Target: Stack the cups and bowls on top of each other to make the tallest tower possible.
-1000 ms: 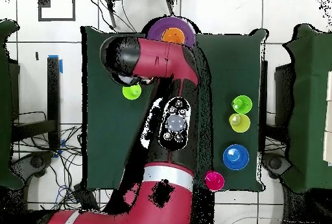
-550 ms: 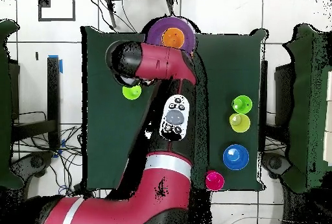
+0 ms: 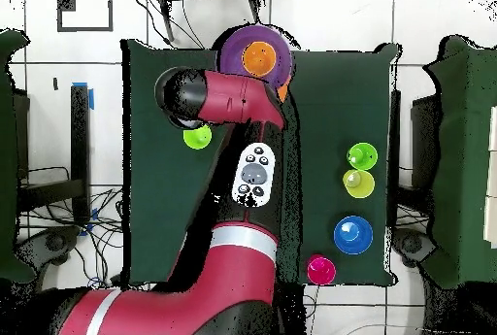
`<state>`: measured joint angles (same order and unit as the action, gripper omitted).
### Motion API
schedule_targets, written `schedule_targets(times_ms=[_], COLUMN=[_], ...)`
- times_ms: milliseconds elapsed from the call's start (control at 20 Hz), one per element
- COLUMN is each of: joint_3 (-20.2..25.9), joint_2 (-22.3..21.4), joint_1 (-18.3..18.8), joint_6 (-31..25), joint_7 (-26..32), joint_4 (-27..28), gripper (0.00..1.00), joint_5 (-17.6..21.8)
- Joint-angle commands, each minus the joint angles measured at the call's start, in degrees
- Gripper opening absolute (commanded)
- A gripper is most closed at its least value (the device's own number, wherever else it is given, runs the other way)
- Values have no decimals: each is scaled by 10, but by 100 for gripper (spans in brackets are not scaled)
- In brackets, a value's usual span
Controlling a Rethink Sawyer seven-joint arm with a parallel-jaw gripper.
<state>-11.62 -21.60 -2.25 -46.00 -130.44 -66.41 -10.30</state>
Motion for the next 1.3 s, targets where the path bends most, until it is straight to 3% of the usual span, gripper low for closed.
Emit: schedule_targets(times_ms=[50,1300], joint_3=[31,39], joint_2=[26,25], joint_1=[-22,-22], joint_6=[46,111], joint_7=[-126,-96], joint_4=[-68,-159], gripper=[100,100], joint_5=[-17,-40])
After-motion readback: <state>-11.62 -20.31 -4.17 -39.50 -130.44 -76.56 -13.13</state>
